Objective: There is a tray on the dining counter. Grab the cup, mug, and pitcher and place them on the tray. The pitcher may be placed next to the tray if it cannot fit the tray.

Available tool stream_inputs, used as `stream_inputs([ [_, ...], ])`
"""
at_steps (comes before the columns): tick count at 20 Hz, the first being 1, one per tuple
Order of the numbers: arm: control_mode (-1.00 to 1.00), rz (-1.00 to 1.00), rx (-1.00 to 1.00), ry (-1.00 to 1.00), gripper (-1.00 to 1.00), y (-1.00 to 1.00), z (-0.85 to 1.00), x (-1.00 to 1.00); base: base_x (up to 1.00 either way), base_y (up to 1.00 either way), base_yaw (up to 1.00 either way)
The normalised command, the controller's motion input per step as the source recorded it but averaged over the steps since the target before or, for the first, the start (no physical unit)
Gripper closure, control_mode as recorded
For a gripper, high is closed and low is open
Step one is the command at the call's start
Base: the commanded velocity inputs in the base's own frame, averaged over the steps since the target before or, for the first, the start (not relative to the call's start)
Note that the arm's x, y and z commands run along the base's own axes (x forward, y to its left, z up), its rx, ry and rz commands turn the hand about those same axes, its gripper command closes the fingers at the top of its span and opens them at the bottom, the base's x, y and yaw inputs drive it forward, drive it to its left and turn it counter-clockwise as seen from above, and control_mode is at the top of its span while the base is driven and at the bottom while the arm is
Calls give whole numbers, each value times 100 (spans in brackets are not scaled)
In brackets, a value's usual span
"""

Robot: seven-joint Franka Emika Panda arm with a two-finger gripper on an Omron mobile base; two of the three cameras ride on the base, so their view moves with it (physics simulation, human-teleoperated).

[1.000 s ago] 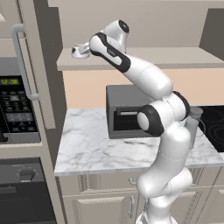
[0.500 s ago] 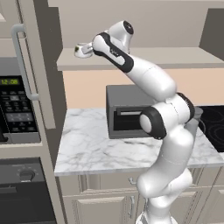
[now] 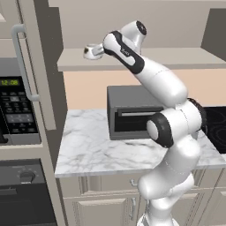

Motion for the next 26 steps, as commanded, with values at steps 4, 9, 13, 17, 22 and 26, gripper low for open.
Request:
stream_inputs([
  [4, -100, 0, 0, 0, 100, -44, 1, -45, 0, 0, 0],
  [9, -100, 0, 0, 0, 100, -41, 0, -54, 0, 0, 0],
  [13, -100, -2, 0, 0, 100, -41, 0, -62, 0, 0, 0],
  [17, -100, -7, 0, 0, 100, -45, 0, -74, 0, 0, 0],
  [22, -100, -13, 0, 0, 100, -46, 1, -79, 0, 0, 0],
  [26, -100, -15, 0, 0, 100, -42, 0, -73, 0, 0, 0],
])
